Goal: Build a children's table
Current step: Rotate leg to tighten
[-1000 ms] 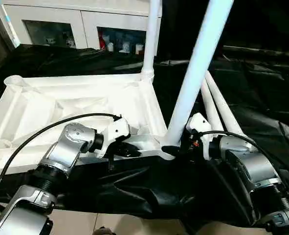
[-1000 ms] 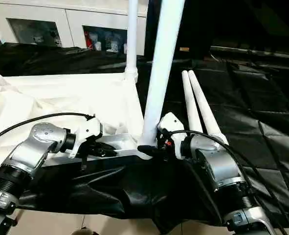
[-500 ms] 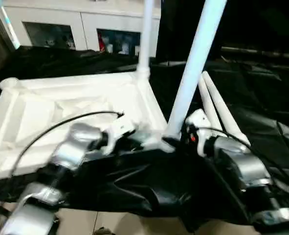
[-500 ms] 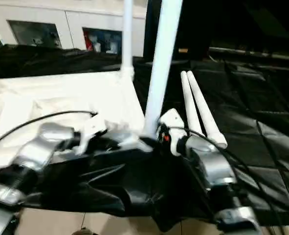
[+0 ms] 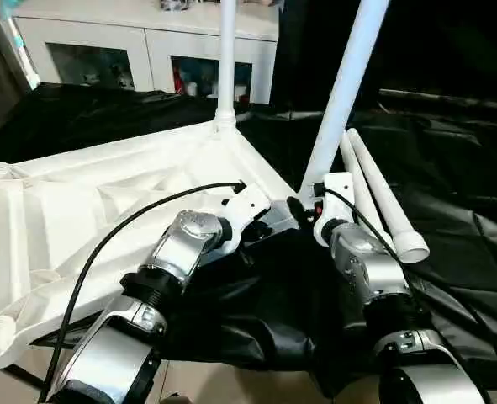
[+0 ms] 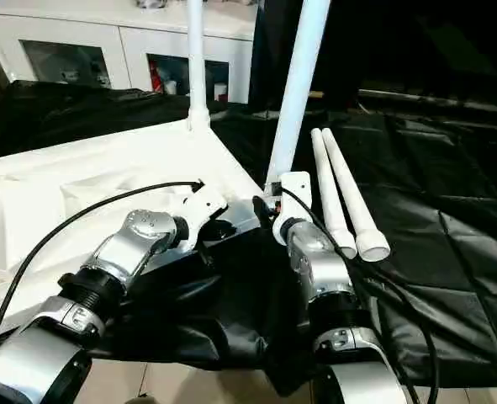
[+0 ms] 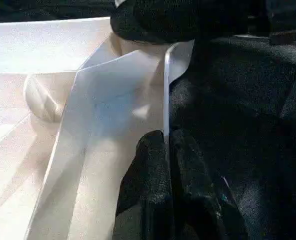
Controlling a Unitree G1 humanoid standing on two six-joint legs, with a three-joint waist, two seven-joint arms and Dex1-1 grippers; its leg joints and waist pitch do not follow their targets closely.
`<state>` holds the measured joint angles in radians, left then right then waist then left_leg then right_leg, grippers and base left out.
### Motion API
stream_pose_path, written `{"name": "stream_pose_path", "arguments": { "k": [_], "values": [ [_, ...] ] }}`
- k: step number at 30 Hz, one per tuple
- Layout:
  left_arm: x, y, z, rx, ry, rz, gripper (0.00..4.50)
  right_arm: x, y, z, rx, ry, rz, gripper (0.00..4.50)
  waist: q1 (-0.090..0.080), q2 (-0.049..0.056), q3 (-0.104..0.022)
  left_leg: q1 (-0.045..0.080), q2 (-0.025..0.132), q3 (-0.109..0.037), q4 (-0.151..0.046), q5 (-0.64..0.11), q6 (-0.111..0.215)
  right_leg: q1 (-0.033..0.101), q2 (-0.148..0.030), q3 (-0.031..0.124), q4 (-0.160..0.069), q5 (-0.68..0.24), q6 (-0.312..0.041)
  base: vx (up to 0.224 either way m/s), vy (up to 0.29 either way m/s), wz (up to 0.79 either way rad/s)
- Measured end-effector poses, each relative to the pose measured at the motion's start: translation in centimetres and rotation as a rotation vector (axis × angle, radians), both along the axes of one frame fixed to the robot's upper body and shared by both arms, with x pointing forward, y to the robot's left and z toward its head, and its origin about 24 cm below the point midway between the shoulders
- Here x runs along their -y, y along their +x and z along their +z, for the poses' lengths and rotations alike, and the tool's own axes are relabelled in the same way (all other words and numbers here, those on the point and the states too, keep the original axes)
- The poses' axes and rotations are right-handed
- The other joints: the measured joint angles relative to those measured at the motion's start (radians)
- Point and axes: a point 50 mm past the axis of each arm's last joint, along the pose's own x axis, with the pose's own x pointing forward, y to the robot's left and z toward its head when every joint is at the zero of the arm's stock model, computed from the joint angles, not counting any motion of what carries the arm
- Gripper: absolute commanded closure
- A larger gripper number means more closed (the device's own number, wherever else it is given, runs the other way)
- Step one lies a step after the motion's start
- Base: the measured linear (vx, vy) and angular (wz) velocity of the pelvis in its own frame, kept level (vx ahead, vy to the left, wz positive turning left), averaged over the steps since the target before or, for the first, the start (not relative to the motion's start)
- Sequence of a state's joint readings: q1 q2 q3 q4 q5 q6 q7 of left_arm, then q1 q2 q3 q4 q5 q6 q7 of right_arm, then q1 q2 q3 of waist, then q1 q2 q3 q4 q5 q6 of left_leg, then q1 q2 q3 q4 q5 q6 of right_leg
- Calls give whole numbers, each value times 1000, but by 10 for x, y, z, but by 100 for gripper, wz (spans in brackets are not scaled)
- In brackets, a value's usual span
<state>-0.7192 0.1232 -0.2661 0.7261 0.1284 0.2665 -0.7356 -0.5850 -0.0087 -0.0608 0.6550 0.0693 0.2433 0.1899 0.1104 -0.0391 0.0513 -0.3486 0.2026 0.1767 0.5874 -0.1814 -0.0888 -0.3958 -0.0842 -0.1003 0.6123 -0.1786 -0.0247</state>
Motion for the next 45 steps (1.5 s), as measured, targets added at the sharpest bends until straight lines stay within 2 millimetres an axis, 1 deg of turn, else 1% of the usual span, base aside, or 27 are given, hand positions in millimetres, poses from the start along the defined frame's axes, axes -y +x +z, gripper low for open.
{"name": "stream_pose_path", "arguments": {
  "k": [3, 7, 12, 14, 19, 22, 25, 27, 33, 34, 37, 40, 45],
  "values": [
    [-6, 0, 1, 0, -3, -11, 450, 0, 0, 1, 13, -3, 51, 75, -1, 0, 0, 0, 0, 0, -2, 0, 0, -2, 0, 0, 0, 0, 0, 0, 0, 0],
    [-20, 0, 2, 7, -1, -43, 450, 8, -4, 3, 22, -40, 211, 75, -5, 1, 1, -2, 0, 0, -6, 0, 0, -3, 2, 0, 0, 0, 0, 0, 0, 0],
    [-29, -3, 3, 8, -1, -88, 450, 20, -10, 6, 19, -92, 337, 75, -7, 2, 1, -2, 1, 0, -8, 0, 0, -4, 3, 0, -1, -1, 1, 0, 0, 0],
    [-34, -5, 4, 3, -5, -116, 450, 26, -15, 8, 15, -119, 409, 75, -5, 3, 1, -2, 1, 0, -8, 0, 0, -4, 3, 1, -1, -1, -1, 0, 0, 0],
    [-45, -11, 5, -17, -18, -180, 450, 35, -24, 13, 2, -153, 547, 75, -7, 3, 1, -2, 1, 0, -9, 0, 0, -5, 4, 2, -2, -2, -3, 0, 0, 0],
    [-57, -20, 6, -47, -28, -247, 450, 39, -33, 15, -15, -169, 667, 75, -4, 4, 1, -2, 1, 0, -10, 0, 0, -6, 4, 2, -1, -3, -4, 0, 0, 0],
    [-57, -26, 6, -68, -34, -308, 450, 37, -38, 17, -14, -166, 725, 75, 3, 4, 1, -1, 1, 0, -10, 0, 0, -6, 4, 2, -1, -3, -4, 0, 0, 0],
    [-57, -29, 6, -73, -34, -327, 450, 35, -40, 16, -17, -155, 744, 75, 6, 4, 1, -1, 1, 0, -9, 0, 0, -6, 4, 2, -1, -3, -4, 0, 0, 0],
    [-63, -33, 7, -87, -38, -349, 450, 33, -44, 17, -21, -132, 790, 75, 4, 4, 1, -1, 1, 0, -9, 0, 0, -6, 4, 2, -1, -3, -4, 0, 0, 0],
    [-63, -34, 8, -89, -39, -351, 450, 33, -44, 17, -22, -131, 794, 99, 4, 4, 1, -1, 1, 0, -9, 0, 0, -6, 4, 2, -1, -3, -4, 0, 0, 0],
    [-65, -36, 8, -97, -40, -356, 450, 34, -45, 17, -29, -132, 803, 113, 5, 4, 1, -1, 1, 0, -9, 0, 0, -6, 4, 2, -1, -3, -4, 0, 0, 0],
    [-65, -36, 8, -102, -40, -358, 450, 35, -46, 17, -31, -130, 806, 153, 5, 4, 1, -1, 1, 0, -9, 0, 0, -6, 4, 2, -1, -3, -4, 0, 0, 0],
    [-65, -36, 7, -106, -40, -359, 450, 35, -47, 16, -34, -124, 805, 171, 5, 4, 1, -1, 1, 0, -9, 0, 0, -6, 4, 2, -1, -3, -4, 0, 0, 0]
  ]
}}
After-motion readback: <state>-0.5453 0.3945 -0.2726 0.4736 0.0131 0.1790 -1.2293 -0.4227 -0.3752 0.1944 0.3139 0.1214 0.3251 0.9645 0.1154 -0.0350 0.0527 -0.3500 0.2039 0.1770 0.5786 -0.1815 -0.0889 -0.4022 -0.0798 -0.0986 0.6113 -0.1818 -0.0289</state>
